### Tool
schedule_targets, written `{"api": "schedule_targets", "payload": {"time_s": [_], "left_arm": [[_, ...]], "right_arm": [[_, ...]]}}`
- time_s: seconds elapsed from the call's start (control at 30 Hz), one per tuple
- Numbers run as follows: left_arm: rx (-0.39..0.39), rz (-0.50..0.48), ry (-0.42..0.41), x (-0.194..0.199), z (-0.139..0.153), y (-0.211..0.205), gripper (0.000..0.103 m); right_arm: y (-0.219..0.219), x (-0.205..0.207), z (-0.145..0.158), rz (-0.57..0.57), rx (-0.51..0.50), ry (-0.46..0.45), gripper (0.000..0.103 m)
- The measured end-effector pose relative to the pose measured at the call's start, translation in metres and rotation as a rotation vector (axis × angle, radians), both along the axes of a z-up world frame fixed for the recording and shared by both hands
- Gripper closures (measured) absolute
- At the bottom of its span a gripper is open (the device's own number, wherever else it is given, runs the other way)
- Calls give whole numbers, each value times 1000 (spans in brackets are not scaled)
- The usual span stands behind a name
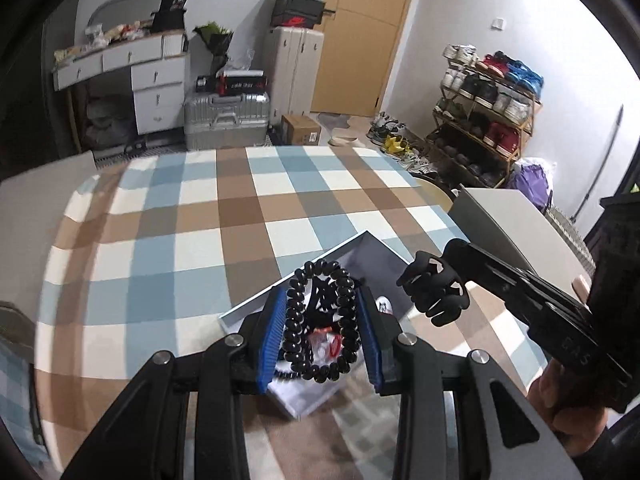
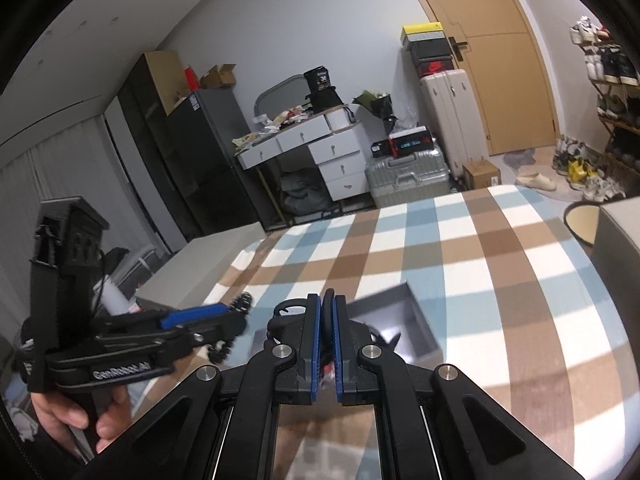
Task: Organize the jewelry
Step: 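Carry the bracelet and claw clip into the grey box and open both tools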
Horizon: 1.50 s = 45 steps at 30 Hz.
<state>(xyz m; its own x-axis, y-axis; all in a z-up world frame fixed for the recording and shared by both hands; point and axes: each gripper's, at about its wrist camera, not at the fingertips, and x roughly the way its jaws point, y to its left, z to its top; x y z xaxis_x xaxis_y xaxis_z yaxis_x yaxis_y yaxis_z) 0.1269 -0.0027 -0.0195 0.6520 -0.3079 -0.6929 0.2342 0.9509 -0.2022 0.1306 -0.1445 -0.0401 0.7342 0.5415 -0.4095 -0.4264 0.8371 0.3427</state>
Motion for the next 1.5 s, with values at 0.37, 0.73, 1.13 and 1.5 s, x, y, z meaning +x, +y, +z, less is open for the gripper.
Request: {"api": "schedule_targets", "payload": {"time_s": [0.37,0.73,1.13,1.5], "left_arm": [[-72,-17,62,14,-18,-5,73],[-80,-17,87,19,-23,-6,72],[-78,-1,66,17,-21,2,57],[-31,0,-17,3,-9,0,29]], "right_arm": [[14,37,-14,23,-70,49,98],[16,47,-26,30,-96,93,98],[15,48,-29,33,-87,127,95],[6,30,-14,-16,-88,80,86]]}}
